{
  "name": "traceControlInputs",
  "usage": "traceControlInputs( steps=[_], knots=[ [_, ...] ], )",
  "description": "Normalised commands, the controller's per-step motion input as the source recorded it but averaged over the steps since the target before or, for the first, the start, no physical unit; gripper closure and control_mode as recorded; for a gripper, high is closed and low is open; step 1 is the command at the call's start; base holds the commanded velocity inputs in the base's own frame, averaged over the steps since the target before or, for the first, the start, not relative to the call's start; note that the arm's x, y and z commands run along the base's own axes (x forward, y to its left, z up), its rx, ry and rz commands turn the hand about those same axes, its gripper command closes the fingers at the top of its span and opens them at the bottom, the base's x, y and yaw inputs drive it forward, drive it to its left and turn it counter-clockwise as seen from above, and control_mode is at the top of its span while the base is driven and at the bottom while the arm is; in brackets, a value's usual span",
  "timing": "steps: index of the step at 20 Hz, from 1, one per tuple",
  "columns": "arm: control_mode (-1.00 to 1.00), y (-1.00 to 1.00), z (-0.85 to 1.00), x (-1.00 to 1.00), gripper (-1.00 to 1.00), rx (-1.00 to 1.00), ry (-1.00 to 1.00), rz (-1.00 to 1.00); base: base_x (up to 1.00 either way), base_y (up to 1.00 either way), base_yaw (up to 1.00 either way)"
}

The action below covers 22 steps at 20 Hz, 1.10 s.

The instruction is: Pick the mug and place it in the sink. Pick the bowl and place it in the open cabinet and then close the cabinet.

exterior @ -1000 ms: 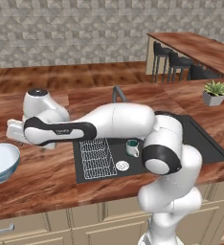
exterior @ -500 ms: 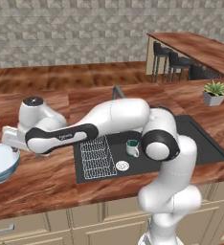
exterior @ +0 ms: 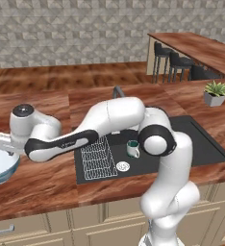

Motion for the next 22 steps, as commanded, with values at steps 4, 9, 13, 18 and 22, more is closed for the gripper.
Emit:
traceControlInputs(
  steps=[4,9,13,18,22],
  knots=[
    [-1.0,0.0,-0.08,0.0,-1.0,-0.03,-0.07,0.0,0.0,0.0,0.0],
    [-1.0,0.0,-0.23,0.0,-1.0,0.0,0.0,0.0,0.0,0.0,0.0],
    [-1.0,0.0,-0.25,0.0,-1.0,0.01,0.0,0.0,0.0,0.0,0.0],
    [-1.0,0.0,-0.2,0.01,-1.0,0.03,0.0,0.0,0.0,0.0,0.0],
    [-1.0,0.0,-0.11,0.08,-1.0,0.02,0.0,0.0,0.0,0.0,0.0]
  ],
)
